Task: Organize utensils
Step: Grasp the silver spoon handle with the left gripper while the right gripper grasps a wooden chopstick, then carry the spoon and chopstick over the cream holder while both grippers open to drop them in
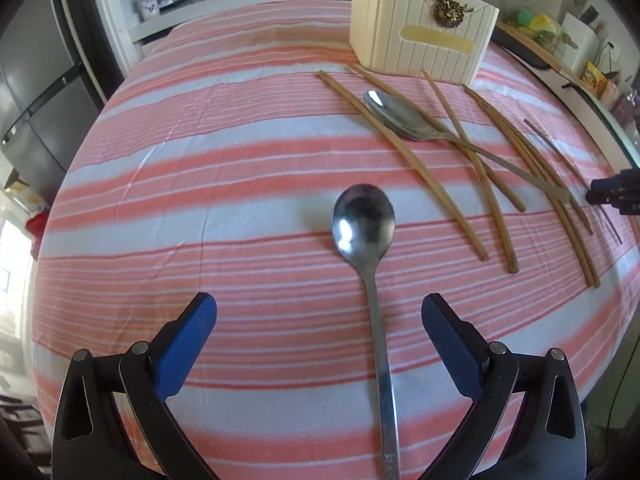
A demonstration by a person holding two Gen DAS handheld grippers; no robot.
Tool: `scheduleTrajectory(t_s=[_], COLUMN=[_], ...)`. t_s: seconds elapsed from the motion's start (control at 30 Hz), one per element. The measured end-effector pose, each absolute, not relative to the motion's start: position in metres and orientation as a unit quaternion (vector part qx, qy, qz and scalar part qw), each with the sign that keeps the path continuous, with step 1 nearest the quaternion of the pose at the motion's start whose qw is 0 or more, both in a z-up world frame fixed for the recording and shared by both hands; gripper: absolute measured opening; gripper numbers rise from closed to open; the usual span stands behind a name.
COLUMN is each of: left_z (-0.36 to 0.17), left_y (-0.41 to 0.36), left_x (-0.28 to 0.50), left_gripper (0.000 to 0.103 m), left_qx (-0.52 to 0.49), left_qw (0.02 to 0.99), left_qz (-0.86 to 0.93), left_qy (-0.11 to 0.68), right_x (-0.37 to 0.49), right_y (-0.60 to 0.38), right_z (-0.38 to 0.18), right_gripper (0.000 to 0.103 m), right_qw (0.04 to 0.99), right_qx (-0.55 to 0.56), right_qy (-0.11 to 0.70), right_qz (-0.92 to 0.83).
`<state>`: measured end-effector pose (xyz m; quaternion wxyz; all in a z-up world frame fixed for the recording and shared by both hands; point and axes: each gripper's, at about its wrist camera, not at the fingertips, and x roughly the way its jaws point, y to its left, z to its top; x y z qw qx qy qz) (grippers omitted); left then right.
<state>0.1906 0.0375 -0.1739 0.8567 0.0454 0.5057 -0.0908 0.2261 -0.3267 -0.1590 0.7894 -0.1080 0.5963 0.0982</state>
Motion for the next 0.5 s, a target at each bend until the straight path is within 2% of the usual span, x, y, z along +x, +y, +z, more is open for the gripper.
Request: scheduleTrajectory(t_s=[0.13, 0.2, 0.23, 0.27, 0.33, 0.37, 0.5], left_z=[-0.18, -0.181, -0.179, -0.178, -0.176, -0.175, -0.163], left_y=[0.023, 0.018, 0.017, 0.015, 0.014, 0.015, 0.026], left_x=[0.205, 0.211, 0.212, 0.216, 0.22, 0.222, 0.219], left_gripper=[0.081, 0.078, 0.071, 0.056, 0.037, 0.036, 0.036], left_qx=[0.06, 0.067, 0.068, 0.07, 0.071, 0.069, 0.046], left_qw=[0.85, 0.854, 0.854, 0.856, 0.86, 0.861, 0.875], left_qz=[-0.106, -0.109, -0.114, -0.118, -0.129, -0.132, -0.139], left_qy=[0.513, 0.505, 0.503, 0.499, 0.489, 0.487, 0.461], right_x=[0.252, 0.269, 0.278, 0.286, 0.299, 0.304, 0.307], right_y=[-0.317, -0.305, -0.299, -0.293, -0.283, -0.279, -0.279], right_z=[-0.157, -0.158, -0.158, -0.158, -0.16, -0.16, -0.142], right_gripper=[0.041, 0.041, 0.04, 0.035, 0.017, 0.006, 0.006], right_qw=[0.793, 0.796, 0.799, 0.804, 0.808, 0.809, 0.825], right_qx=[-0.114, -0.116, -0.122, -0.127, -0.131, -0.133, -0.101], right_qy=[0.587, 0.58, 0.574, 0.567, 0.56, 0.559, 0.543], right_qz=[0.116, 0.126, 0.128, 0.129, 0.13, 0.123, 0.12])
